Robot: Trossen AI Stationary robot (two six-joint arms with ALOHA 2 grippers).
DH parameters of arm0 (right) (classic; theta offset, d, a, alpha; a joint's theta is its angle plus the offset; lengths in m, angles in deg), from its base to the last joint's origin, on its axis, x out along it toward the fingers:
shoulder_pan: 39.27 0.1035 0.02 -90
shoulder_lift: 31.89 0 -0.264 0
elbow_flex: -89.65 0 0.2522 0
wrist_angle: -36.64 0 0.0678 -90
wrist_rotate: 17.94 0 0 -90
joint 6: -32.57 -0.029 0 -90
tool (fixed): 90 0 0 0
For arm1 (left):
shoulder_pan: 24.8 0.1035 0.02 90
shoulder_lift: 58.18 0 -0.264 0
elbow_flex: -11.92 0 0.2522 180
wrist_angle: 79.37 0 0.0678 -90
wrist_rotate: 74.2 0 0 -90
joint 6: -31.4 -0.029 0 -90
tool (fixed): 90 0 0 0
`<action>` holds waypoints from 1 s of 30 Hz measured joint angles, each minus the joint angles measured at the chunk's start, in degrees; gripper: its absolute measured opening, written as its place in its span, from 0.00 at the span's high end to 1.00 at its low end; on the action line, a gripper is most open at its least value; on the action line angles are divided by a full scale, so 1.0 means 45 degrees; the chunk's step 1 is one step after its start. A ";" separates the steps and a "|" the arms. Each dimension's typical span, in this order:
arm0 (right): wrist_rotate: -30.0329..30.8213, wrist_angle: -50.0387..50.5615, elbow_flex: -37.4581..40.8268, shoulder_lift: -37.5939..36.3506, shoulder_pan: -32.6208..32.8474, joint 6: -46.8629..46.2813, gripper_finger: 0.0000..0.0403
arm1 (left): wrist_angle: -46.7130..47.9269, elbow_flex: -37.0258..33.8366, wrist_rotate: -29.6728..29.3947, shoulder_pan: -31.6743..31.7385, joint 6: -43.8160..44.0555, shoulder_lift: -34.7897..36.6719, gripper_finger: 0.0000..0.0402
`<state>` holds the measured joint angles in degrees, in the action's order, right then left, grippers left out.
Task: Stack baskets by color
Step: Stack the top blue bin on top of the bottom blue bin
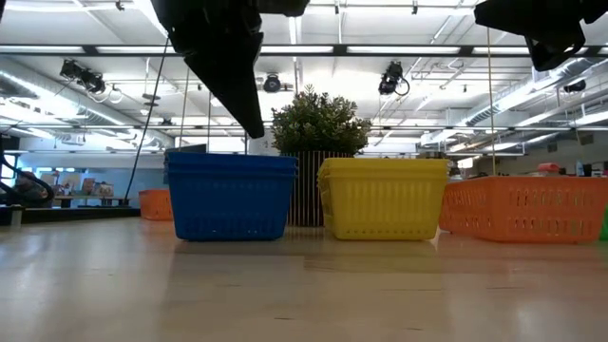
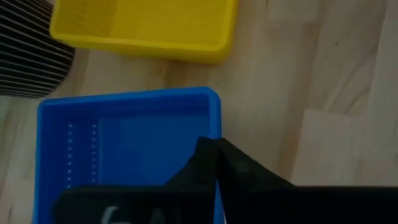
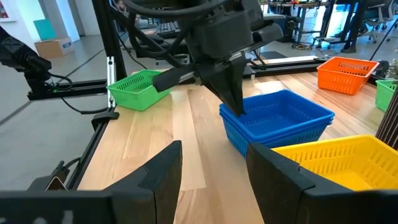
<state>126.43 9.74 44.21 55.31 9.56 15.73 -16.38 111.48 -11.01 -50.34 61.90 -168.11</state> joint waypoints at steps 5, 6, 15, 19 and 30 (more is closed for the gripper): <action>-0.0005 0.0000 0.0000 -0.0003 0.0001 -0.0040 0.55 | 0.0176 -0.0005 0.0084 -0.0018 -0.0025 -0.0102 0.99; -0.0005 -0.0005 0.0000 -0.0001 0.0007 -0.0040 0.55 | 0.0222 -0.0005 0.0085 -0.0019 -0.0029 -0.0101 0.99; -0.0065 -0.0010 0.0000 -0.0005 0.0035 -0.0045 0.55 | 0.0681 -0.0746 0.0075 -0.0005 0.0130 -0.0096 0.96; -0.0097 -0.0010 0.0000 -0.0005 0.0035 -0.0045 0.55 | 0.0850 -0.1435 0.0203 -0.0044 0.0413 -0.0096 0.99; -0.0097 -0.0006 0.0005 -0.0010 0.0006 -0.0035 0.55 | 0.3101 -0.1467 -0.0370 0.0019 0.0398 0.0420 0.94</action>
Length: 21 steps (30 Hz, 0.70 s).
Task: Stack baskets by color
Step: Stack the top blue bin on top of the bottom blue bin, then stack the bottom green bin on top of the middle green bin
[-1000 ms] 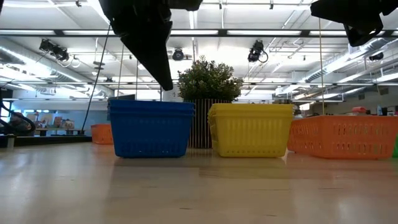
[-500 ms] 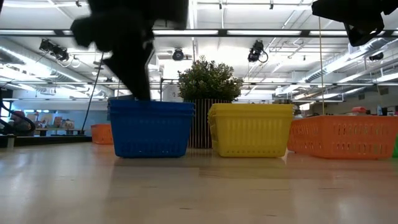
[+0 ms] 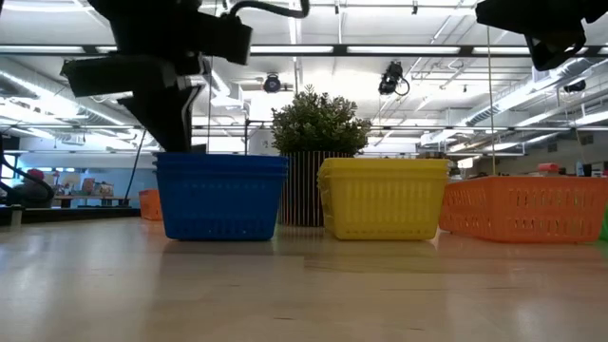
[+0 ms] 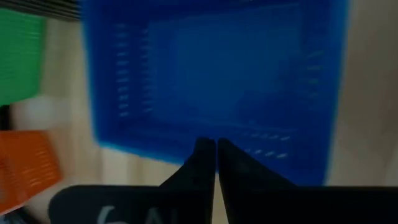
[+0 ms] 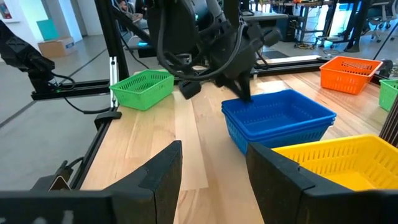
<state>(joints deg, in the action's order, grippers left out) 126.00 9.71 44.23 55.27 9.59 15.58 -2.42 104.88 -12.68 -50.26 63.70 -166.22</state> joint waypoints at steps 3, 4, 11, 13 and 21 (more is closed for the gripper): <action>0.0000 -0.0086 0.0003 0.0000 -0.0030 -0.0003 0.55 | 0.0153 -0.0004 -0.0457 0.0043 0.0018 0.0497 0.96; 0.0000 -0.0101 0.0002 0.0000 -0.0046 -0.0029 0.55 | 0.0157 -0.0004 -0.0540 0.0044 0.0058 0.0708 0.96; 0.0038 -0.0094 0.0001 0.0000 -0.0087 0.0103 0.55 | 0.0809 0.0010 -0.1492 -0.0401 0.2136 0.2626 0.98; 0.0099 -0.0086 0.0005 0.0016 -0.0116 0.0048 0.55 | 0.1332 0.0010 -0.1417 -0.0993 0.3505 0.3128 0.97; -0.0157 -0.0420 0.0005 0.0938 -0.0562 0.0115 0.55 | 0.0672 0.0015 0.1676 -0.4056 0.9623 0.3918 0.96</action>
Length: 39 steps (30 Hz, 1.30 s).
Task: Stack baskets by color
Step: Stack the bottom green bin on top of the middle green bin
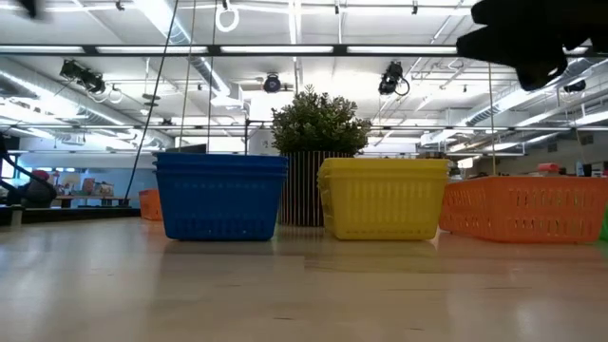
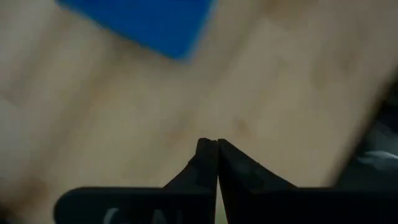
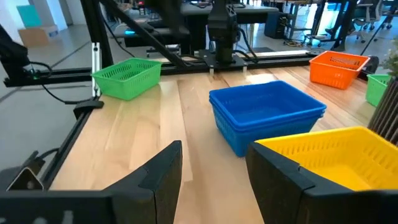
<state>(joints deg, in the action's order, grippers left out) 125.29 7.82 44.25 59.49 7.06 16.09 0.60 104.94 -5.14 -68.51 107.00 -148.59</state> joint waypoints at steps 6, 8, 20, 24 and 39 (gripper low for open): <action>-0.0829 -0.1591 0.0000 0.1036 -0.0104 0.0545 0.55 | -0.1104 -0.0013 0.1807 -0.2132 0.4628 -0.0634 0.99; -0.0980 -0.2331 0.0000 0.1510 -0.0104 0.0817 0.55 | -0.1446 -0.0001 0.1849 -0.2666 0.6366 -0.0848 0.96; -0.0805 -0.4103 -0.0015 0.2002 -0.0239 0.2097 0.55 | -0.2166 0.0000 0.1888 -0.4366 1.0494 -0.1719 0.62; -0.0353 -0.4442 -0.0015 0.1995 -0.0819 0.3049 0.55 | -0.3819 0.0005 0.1808 -0.4392 1.0666 -0.1992 0.48; -0.3179 -0.4625 -0.0015 0.1981 -0.1903 0.2993 0.55 | -0.5277 0.0984 0.4242 -0.3326 0.9789 -0.4124 0.47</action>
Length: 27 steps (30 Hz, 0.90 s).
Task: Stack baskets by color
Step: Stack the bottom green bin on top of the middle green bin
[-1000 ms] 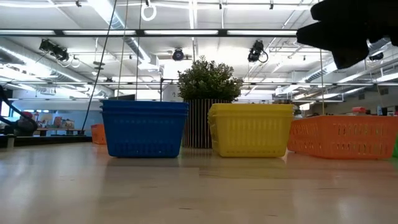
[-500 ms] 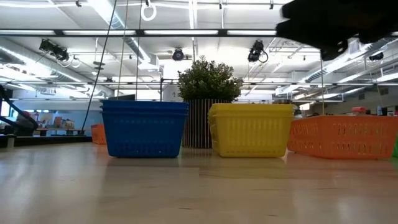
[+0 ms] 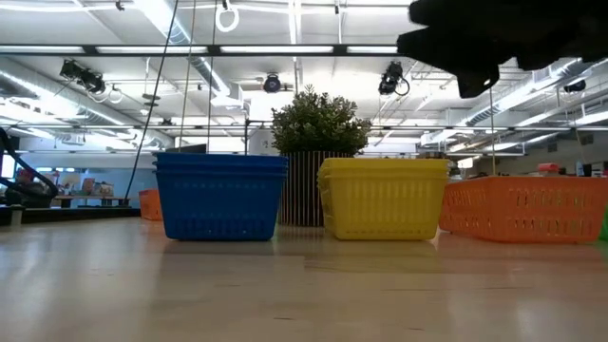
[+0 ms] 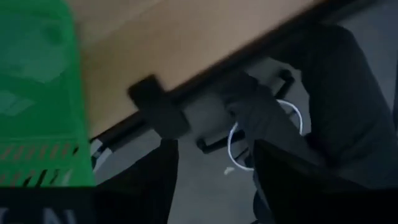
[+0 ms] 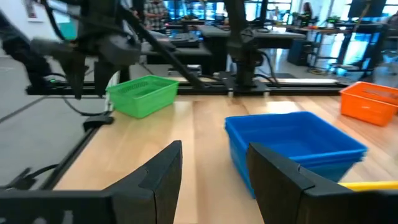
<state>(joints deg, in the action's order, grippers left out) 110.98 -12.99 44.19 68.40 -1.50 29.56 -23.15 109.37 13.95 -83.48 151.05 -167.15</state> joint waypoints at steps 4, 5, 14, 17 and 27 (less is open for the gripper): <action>-0.0025 -0.0004 0.0000 0.0000 0.0214 -0.0123 0.55 | 0.1810 0.1243 0.0662 0.0198 -0.0930 0.0190 0.52; -0.0020 -0.0010 0.0000 0.0000 0.0255 -0.0210 0.55 | 0.2493 0.1481 0.1040 0.0212 -0.1012 0.0190 0.53; -0.0005 0.0005 0.0000 0.0000 0.0493 -0.0373 0.55 | 0.4078 0.0605 -0.0395 -0.0392 0.0635 0.0167 0.55; -0.0010 0.0024 0.0000 0.0000 0.0536 -0.0283 0.55 | 0.3829 -0.0081 -0.0392 -0.0393 0.1116 0.0166 0.51; 0.0978 0.0136 0.0000 -0.0370 0.2076 0.1366 0.55 | 0.3025 -0.0862 -0.0397 0.0150 -0.1663 0.0161 0.69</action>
<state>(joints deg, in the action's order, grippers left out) 115.38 -12.38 44.19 66.74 7.84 35.71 -9.53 105.49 12.16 -82.80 143.57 -166.42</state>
